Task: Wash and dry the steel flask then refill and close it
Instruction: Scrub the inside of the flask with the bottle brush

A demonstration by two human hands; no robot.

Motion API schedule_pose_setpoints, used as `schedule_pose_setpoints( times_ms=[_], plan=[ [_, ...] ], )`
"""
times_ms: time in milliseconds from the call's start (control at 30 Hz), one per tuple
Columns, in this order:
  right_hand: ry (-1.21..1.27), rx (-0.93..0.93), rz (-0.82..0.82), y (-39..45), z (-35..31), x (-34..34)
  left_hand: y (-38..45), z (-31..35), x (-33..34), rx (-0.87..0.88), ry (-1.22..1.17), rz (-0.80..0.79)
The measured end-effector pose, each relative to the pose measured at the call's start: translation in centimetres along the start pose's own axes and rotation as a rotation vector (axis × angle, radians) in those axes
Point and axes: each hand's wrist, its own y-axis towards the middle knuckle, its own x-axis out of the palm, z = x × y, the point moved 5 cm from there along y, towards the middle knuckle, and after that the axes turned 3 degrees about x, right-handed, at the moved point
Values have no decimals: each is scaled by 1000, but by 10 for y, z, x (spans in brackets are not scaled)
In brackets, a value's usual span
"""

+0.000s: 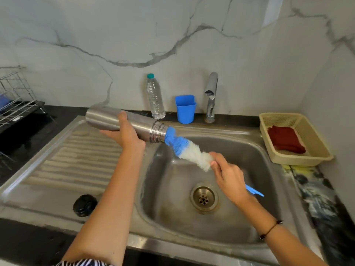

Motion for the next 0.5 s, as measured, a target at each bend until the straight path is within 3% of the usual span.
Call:
schedule_pose_setpoints(
  times_ms=[167, 500],
  plan=[
    [6, 37, -39, 15, -26, -5, -18, 2, 19, 57, 127, -124],
    [323, 239, -52, 41, -53, -9, 2, -1, 27, -54, 95, -173]
  ],
)
